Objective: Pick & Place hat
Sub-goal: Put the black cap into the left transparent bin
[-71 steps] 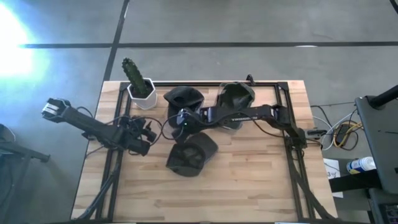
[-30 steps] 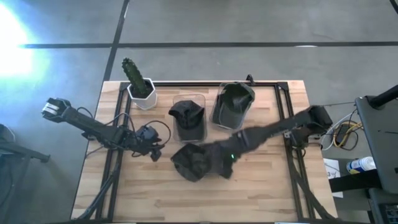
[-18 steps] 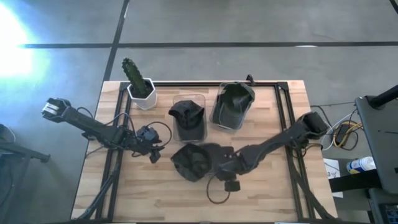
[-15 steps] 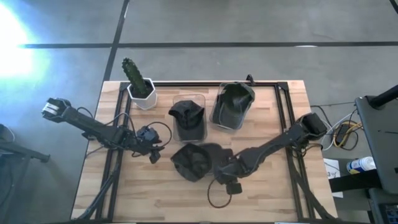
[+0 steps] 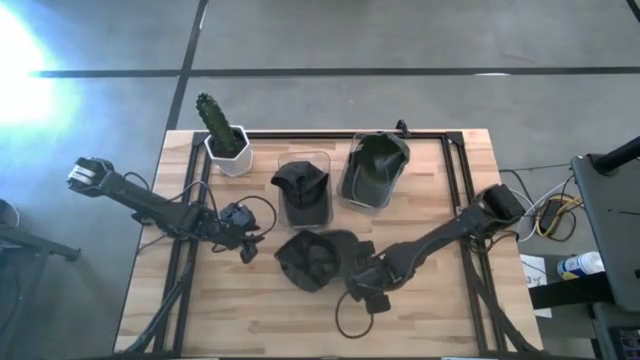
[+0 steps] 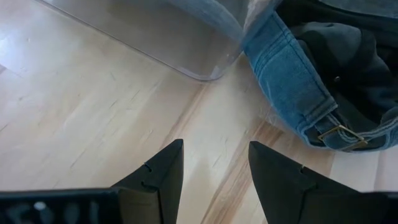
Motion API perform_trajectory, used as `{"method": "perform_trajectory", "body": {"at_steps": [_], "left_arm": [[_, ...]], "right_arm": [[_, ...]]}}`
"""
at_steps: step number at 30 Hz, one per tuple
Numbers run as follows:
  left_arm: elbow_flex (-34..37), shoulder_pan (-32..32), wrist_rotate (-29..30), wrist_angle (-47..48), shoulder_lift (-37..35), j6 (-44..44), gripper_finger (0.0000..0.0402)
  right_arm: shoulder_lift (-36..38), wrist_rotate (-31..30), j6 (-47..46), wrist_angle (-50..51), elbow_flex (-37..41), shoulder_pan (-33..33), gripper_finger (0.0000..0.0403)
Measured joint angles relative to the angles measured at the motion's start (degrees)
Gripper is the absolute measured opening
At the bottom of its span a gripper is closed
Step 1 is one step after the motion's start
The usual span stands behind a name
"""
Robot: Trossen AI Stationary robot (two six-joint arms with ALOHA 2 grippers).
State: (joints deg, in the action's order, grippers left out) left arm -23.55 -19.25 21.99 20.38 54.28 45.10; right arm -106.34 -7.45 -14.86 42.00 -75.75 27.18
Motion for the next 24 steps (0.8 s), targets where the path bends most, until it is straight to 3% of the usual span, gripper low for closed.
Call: {"method": "perform_trajectory", "body": {"at_steps": [5, 11, 15, 20, 24], "left_arm": [[0.0, 0.0, 0.0, 0.0, 0.0, 0.0, 0.0174], [0.0, 0.0, 0.0, 0.0, 0.0, 0.1, 0.0174], [0.0, 0.0, 0.0, 0.0, 0.0, 0.2, 0.0174], [0.0, 0.0, 0.0, 0.0, 0.0, 0.7, 0.0174], [0.0, 0.0, -0.5, -0.4, 0.0, 1.7, 0.0174]], "right_arm": [[-0.2, -3.0, 0.0, -3.6, 1.8, 1.0, 0.0222], [-1.1, -12.1, -0.1, -6.3, 2.7, 0.7, 0.0221], [-3.5, -8.0, 0.1, -8.1, 3.2, 0.2, 0.0221], [-8.0, -7.7, 0.1, -8.3, 2.3, -0.1, 0.0218], [-9.1, -7.9, 0.5, -8.6, 1.6, -1.5, 0.0184]]}}
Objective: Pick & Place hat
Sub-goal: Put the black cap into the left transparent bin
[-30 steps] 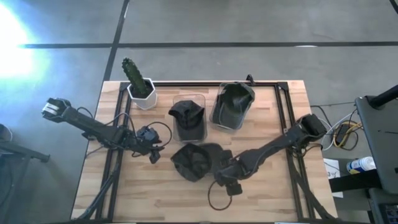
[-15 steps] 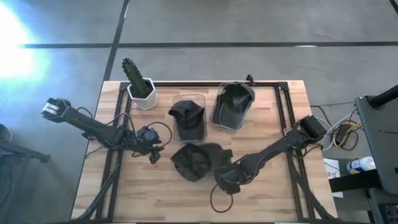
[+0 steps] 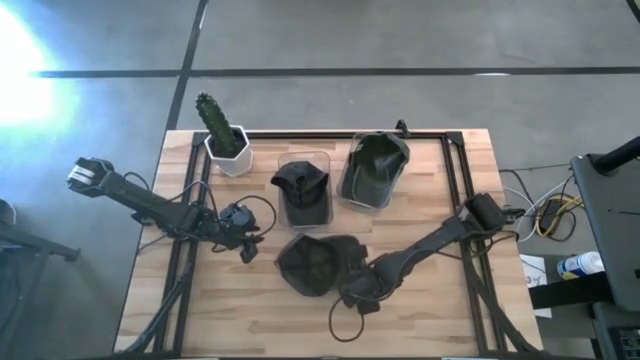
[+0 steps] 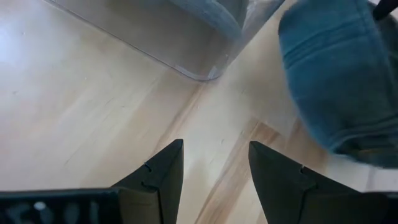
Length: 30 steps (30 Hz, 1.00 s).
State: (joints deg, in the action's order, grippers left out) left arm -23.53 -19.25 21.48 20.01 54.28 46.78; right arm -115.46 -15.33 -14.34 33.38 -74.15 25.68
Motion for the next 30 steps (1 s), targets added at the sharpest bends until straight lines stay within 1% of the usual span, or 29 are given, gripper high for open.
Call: {"method": "perform_trajectory", "body": {"at_steps": [2, 5, 8, 9, 13, 16, 19, 22, 24, 26, 30], "left_arm": [[0.0, 0.0, -0.7, 0.0, 0.0, 0.6, 0.0174], [0.0, 0.0, -1.1, -0.1, 0.0, 1.5, 0.0174], [0.0, 0.0, -1.1, -0.1, 0.0, 1.6, 0.0174], [0.0, 0.0, -1.1, -0.1, 0.0, 1.6, 0.0174], [0.0, 0.0, -1.1, -0.5, 0.0, 1.6, 0.0174], [0.0, 0.0, -1.1, -0.7, 0.0, 1.6, 0.0174], [0.0, 0.0, -1.0, -1.5, 0.0, 1.5, 0.0174], [0.0, 0.0, -0.9, -2.0, 0.0, 1.5, 0.0174], [0.0, 0.0, -0.9, -2.6, 0.0, 1.5, 0.0174], [0.0, 0.0, -0.9, -3.1, -0.1, 1.5, 0.0174], [0.0, 0.0, -0.9, -3.9, -0.4, 1.6, 0.0174]], "right_arm": [[-0.2, -0.3, 0.4, -0.4, -0.1, -1.1, 0.0154], [-0.1, -1.7, 2.1, -0.5, 0.0, -2.9, 0.0099], [1.4, -2.1, 2.6, 0.6, 0.1, -4.1, 0.0039], [2.4, -2.0, 2.6, 1.2, 0.1, -4.2, 0.0025], [7.3, 0.7, 1.5, 5.6, -0.2, -4.5, 0.0016], [12.6, 4.8, -1.0, 9.0, -1.4, -4.5, 0.0015], [17.6, 11.1, -6.8, 10.6, -3.1, -5.3, 0.0015], [21.7, 12.3, -13.8, 9.5, -4.3, -6.7, 0.0014], [24.7, 10.4, -18.0, 5.8, -5.0, -8.2, 0.0014], [27.3, 6.0, -19.7, 0.9, -5.5, -9.6, 0.0014], [28.8, -7.1, -20.2, -7.1, -6.6, -12.3, 0.0014]]}}
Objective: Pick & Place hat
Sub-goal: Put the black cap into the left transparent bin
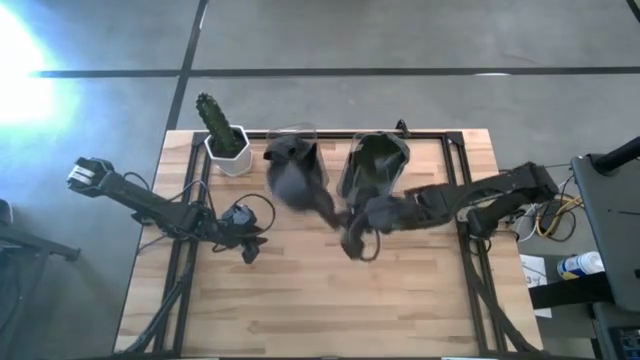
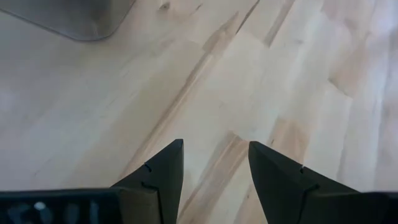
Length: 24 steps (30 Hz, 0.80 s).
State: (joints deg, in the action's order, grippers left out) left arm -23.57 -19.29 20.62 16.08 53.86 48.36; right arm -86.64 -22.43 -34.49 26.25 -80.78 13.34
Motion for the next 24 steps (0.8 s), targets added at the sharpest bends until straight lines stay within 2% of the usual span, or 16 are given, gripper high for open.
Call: {"method": "perform_trajectory", "body": {"at_steps": [2, 5, 8, 16, 19, 24], "left_arm": [[-0.8, 0.0, 0.4, -0.1, -0.1, 0.0, 0.0174], [-2.2, 0.0, 2.8, -0.2, -0.4, -0.2, 0.0174], [-3.6, 0.0, 5.4, 0.0, -0.5, -1.7, 0.0174], [-4.9, 0.0, 7.5, -0.1, -0.5, -1.7, 0.0174], [-4.9, 0.0, 7.5, -0.1, -0.5, -0.1, 0.0174], [-4.9, 0.0, 7.5, -0.2, -0.5, 0.5, 0.0174]], "right_arm": [[-0.9, -4.2, 1.1, -4.3, -0.5, -2.1, 0.0014], [-3.9, -4.5, 0.2, -11.1, -0.9, -6.6, 0.0014], [-9.2, -4.0, -3.8, -11.9, -2.5, -11.5, 0.0013], [-22.5, 6.5, -13.0, -12.0, -8.8, -22.5, 0.0013], [-26.5, 11.7, -18.1, -11.1, -10.5, -24.3, 0.0022], [-30.3, 13.3, -29.1, -6.8, -11.3, -24.9, 0.0050]]}}
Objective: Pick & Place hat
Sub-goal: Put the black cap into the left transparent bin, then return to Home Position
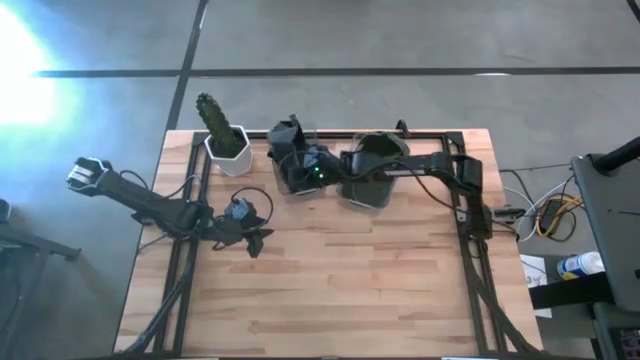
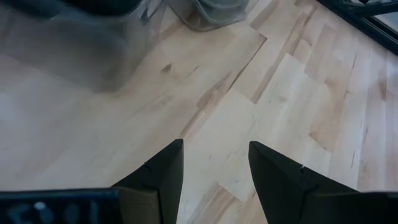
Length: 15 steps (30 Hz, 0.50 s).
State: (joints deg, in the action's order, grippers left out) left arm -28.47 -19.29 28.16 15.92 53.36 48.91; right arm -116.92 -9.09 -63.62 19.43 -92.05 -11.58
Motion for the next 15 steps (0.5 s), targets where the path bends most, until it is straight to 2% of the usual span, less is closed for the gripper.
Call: {"method": "perform_trajectory", "body": {"at_steps": [3, 7, 15], "left_arm": [[0.1, 0.0, 0.0, 0.0, 0.0, 0.0, 0.0174], [0.3, 0.0, 0.0, 0.0, 0.0, -0.5, 0.0174], [0.5, 0.0, 0.0, 0.4, 0.0, -0.9, 0.0174]], "right_arm": [[-1.2, 0.4, -3.9, 2.6, 0.1, -0.2, 0.0065], [-1.5, 0.3, -3.5, 3.1, 0.0, -0.2, 0.0087], [3.0, -0.7, 6.6, 5.4, -3.7, -0.2, 0.0137]]}}
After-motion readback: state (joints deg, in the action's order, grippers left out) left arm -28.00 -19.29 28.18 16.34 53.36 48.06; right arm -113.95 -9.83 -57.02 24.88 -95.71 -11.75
